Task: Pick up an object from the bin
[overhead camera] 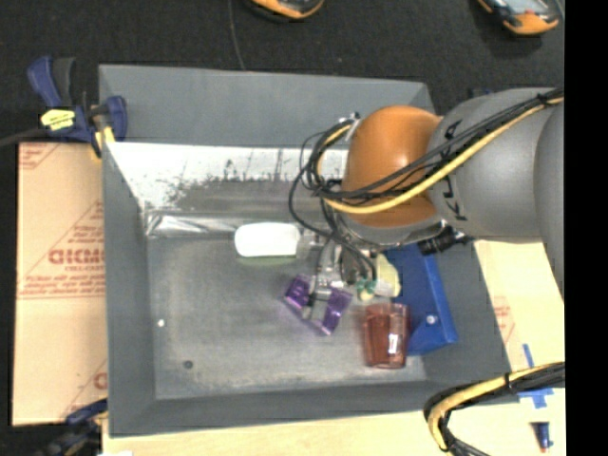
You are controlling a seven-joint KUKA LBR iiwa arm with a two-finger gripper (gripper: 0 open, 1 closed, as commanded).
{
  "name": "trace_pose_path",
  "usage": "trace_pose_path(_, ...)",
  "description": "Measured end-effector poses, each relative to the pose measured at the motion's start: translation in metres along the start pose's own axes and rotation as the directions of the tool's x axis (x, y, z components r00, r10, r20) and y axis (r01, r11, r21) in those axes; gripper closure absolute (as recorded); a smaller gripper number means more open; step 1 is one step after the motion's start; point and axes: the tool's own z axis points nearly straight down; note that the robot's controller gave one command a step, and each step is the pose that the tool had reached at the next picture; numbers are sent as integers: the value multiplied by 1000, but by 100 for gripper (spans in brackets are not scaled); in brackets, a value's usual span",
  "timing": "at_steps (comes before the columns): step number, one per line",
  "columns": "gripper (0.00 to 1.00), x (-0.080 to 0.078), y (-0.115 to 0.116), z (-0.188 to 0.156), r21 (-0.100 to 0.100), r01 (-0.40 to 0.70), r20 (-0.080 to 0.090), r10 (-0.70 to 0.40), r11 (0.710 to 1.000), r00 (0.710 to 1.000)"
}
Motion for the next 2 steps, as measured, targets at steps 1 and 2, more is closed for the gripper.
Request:
trace_pose_path(1,0,-2,-23,23,4,-23,1,23,1000,1000)
trace_pose_path(2,0,-14,-44,41,3,151,4,-151,989,989)
